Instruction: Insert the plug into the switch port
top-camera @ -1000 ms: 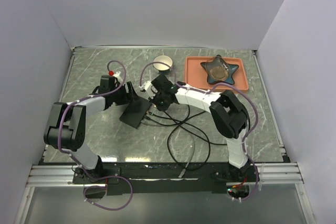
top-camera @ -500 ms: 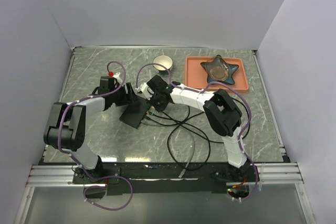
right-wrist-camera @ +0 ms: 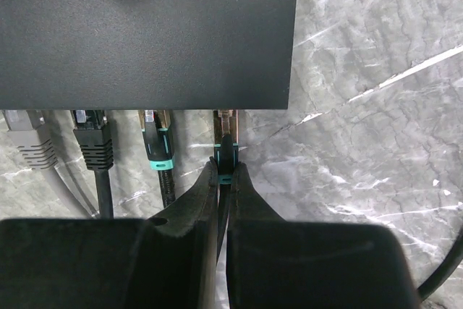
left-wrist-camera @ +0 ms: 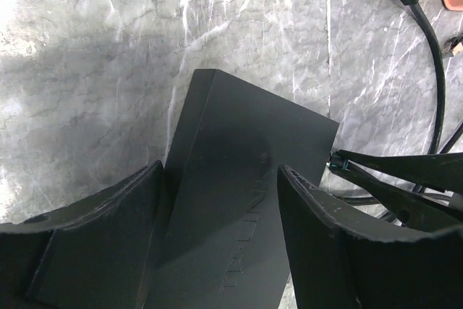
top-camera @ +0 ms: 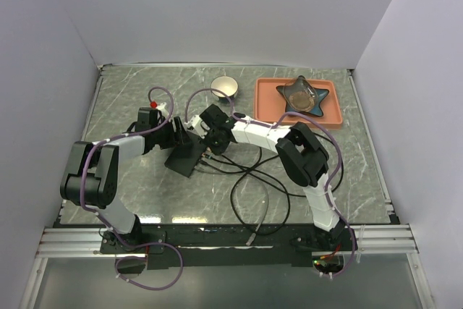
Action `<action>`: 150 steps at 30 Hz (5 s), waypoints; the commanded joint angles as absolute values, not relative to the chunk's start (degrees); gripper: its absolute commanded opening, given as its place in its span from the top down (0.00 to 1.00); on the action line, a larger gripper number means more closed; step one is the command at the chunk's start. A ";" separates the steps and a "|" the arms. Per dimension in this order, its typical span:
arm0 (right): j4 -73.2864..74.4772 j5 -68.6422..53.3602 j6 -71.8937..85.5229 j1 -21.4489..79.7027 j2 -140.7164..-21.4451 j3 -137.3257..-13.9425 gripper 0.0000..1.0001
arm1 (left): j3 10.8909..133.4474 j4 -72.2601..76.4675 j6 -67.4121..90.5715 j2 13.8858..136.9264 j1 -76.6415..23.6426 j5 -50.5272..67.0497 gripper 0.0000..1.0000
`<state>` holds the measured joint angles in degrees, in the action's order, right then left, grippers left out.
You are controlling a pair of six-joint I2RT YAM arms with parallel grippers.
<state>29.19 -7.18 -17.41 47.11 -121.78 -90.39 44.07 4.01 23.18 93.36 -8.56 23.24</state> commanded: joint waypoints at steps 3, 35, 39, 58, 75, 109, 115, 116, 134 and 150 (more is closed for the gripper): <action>27.34 -7.91 -16.70 47.99 -121.29 -91.67 1.00 | 43.95 6.59 22.41 92.46 -8.35 25.49 0.32; 23.82 -5.63 -16.52 48.60 -117.51 -89.39 1.00 | 43.42 7.82 22.15 93.52 -8.35 27.25 0.38; 22.59 -6.06 -16.17 48.69 -117.95 -88.68 1.00 | 43.24 8.44 22.15 93.34 -8.35 28.39 0.38; 22.76 -8.09 -16.79 50.36 -121.99 -94.04 1.00 | 43.33 8.35 21.45 92.90 -8.35 30.15 0.39; 20.57 -9.05 -16.52 50.45 -121.64 -94.75 1.00 | 43.68 8.26 20.74 94.39 -8.52 32.78 0.48; 19.07 -15.82 -17.49 50.54 -127.26 -108.19 1.00 | 45.44 5.89 18.11 95.98 -13.18 37.35 0.54; 17.41 -16.26 -17.32 50.54 -127.70 -109.16 1.00 | 45.62 5.27 17.67 95.89 -13.97 38.49 0.56; 17.32 -16.26 -17.31 50.54 -127.97 -109.33 1.00 | 45.53 5.36 17.67 95.89 -14.06 38.84 0.57; 17.41 -15.03 -14.50 50.63 -130.96 -114.97 1.00 | 44.12 5.36 18.28 94.40 -16.70 39.47 0.62; 12.66 -8.70 -12.75 50.71 -118.92 -95.46 1.00 | 45.35 3.96 23.02 89.83 -14.15 24.35 0.34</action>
